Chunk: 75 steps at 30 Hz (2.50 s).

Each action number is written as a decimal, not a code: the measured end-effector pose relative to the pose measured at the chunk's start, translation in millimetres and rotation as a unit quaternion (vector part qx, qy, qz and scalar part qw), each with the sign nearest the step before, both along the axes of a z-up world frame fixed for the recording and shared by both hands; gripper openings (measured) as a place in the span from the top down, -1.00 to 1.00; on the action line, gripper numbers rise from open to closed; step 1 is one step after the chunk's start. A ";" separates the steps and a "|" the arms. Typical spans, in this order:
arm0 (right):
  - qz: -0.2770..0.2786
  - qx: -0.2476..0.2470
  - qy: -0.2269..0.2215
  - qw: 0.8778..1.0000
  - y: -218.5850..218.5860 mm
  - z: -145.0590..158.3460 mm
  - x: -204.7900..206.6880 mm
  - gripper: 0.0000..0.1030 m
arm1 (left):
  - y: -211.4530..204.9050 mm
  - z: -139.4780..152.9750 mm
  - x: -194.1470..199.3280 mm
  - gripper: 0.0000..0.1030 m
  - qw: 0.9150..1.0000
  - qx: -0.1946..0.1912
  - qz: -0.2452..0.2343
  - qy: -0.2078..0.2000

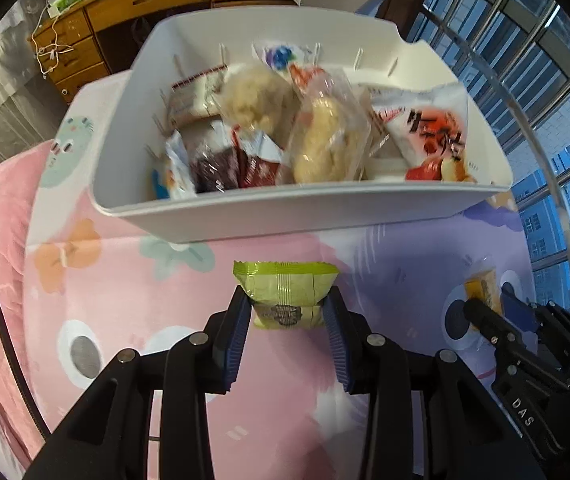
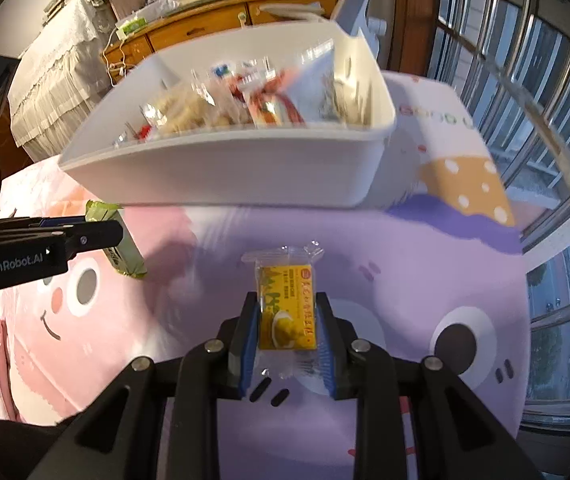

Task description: Organize snacks

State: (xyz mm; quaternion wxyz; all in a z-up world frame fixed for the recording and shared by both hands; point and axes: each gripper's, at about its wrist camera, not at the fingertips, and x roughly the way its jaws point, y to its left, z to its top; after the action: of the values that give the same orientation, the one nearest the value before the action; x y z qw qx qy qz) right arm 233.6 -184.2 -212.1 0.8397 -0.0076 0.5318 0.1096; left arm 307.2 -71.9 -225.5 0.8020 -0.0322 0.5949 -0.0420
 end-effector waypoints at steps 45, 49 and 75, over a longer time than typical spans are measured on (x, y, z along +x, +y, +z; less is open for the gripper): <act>-0.130 -0.006 -0.053 0.990 68.2 87.3 -34.1 -0.40 | 110.3 108.4 -16.4 -0.53 0.996 0.009 -0.065 -0.066; -0.142 0.017 -0.004 0.990 72.4 66.1 -68.5 -0.45 | 124.0 87.8 -55.4 -0.53 0.997 0.015 -0.072 -0.031; -0.014 0.085 0.045 0.995 4.9 144.4 -203.9 -1.00 | 42.6 167.5 -233.1 -0.93 0.996 -0.021 -0.002 -0.083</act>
State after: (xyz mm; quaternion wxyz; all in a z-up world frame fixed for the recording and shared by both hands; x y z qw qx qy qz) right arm 29.7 -179.4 -67.7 0.8138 0.0766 0.5582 0.1428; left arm 74.1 -29.3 -58.0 0.8479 -0.0441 0.5251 -0.0588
